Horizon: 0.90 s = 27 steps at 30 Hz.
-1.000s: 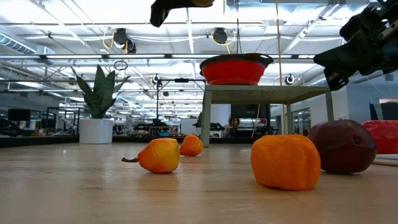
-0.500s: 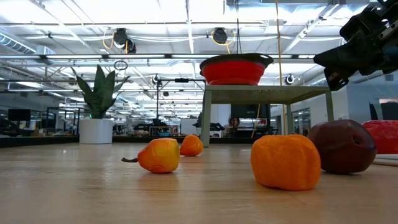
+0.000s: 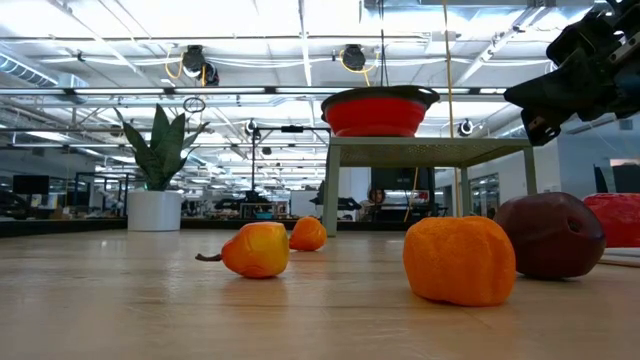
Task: Pick & Place Fruit
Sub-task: Put the brown kiwi fruit into the red basket on the shelf
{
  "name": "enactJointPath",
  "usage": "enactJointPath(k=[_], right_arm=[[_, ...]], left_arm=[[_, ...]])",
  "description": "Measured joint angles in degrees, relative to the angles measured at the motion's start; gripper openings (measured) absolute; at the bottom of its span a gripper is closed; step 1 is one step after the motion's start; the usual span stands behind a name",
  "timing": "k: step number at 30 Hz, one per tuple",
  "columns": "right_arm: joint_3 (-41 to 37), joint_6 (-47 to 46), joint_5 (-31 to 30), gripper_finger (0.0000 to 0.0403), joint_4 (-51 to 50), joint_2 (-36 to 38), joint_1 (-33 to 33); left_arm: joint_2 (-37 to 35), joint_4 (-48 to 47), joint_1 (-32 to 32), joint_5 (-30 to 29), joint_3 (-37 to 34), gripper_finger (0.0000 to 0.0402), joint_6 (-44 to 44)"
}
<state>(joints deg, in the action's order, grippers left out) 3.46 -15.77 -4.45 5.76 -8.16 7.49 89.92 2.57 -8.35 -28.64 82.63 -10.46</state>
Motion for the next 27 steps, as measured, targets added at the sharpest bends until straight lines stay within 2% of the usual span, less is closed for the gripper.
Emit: enactJointPath(k=[9, 15, 27], right_arm=[[0.0, -4.8, 0.0, 0.0004, 0.0, 0.0, 0.0], [0.0, -4.3, 0.0, 0.0004, 0.0, 0.0, 0.0], [0.0, -4.1, 0.0, 0.0004, 0.0, 0.0, 0.0]], left_arm=[[8.4, -2.4, 2.7, 0.1, 10.3, 0.0223, 1.8], [11.3, -6.8, 4.7, 0.3, 15.7, 0.0223, 1.8], [11.2, -10.2, 11.6, 6.7, 18.5, 0.0223, 3.8]])
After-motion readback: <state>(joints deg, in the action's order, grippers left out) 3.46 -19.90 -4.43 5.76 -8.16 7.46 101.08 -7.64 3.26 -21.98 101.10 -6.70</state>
